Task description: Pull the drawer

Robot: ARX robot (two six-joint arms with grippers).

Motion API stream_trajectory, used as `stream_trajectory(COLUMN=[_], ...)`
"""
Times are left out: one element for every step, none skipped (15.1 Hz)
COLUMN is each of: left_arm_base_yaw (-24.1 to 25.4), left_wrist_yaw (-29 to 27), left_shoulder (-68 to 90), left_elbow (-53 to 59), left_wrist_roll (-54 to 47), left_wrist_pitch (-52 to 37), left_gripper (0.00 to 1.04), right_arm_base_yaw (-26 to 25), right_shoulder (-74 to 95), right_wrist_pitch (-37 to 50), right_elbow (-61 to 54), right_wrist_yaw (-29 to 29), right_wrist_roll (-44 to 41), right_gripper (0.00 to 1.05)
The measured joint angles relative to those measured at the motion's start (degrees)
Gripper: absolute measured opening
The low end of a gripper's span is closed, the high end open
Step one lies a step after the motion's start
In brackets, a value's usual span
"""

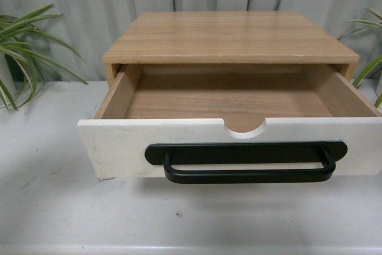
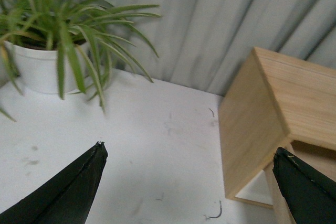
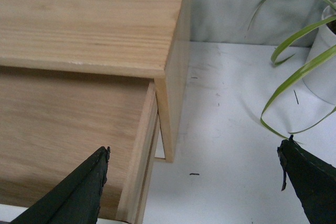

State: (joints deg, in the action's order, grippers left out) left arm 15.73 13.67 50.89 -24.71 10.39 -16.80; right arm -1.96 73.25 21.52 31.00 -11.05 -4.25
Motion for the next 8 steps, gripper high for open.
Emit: stream_trajectory(left_arm_base_yaw=[2.6, 3.7, 2.5, 0.2, -1.5, -3.0, -4.5, -5.9], left_wrist_yaw=[0.3, 2.8, 3.8, 2.8, 0.9, -0.7, -2.3, -3.7], left_shoulder=[-1.4, -2.4, -6.3, -9.4, -11.3, -13.1, -15.3, -17.3], left_elbow=[0.0, 2.6, 6.6, 9.9, 12.0, 13.4, 14.8, 16.1], left_wrist_roll=[0.6, -1.3, -5.0, -7.6, -8.7, -9.2, -9.4, -9.4], left_wrist_pitch=[0.6, -7.2, -10.0, -9.7, -9.4, -9.2, -8.8, -8.2], left_gripper=[0.98, 0.9, 0.77, 0.65, 0.52, 0.41, 0.28, 0.16], right_arm_base_yaw=[-0.1, 0.7, 1.4, 2.0, 1.9, 1.9, 1.9, 1.9], right_shoulder=[-2.8, -4.0, -7.2, -13.0, -18.5, -23.4, -25.9, -27.3], right_wrist_pitch=[0.3, 9.9, 18.3, 17.0, 14.2, 14.5, 14.6, 13.9], right_elbow=[-1.1, -4.1, -9.1, -13.2, -15.3, -17.1, -18.3, -20.2], right_wrist_yaw=[-0.1, 3.4, 9.2, 10.3, 10.7, 10.9, 10.9, 10.9], right_wrist_roll=[2.1, 3.0, 3.2, 3.3, 3.3, 3.3, 3.4, 3.4], right_gripper=[0.98, 0.93, 0.8, 0.67, 0.57, 0.44, 0.32, 0.2])
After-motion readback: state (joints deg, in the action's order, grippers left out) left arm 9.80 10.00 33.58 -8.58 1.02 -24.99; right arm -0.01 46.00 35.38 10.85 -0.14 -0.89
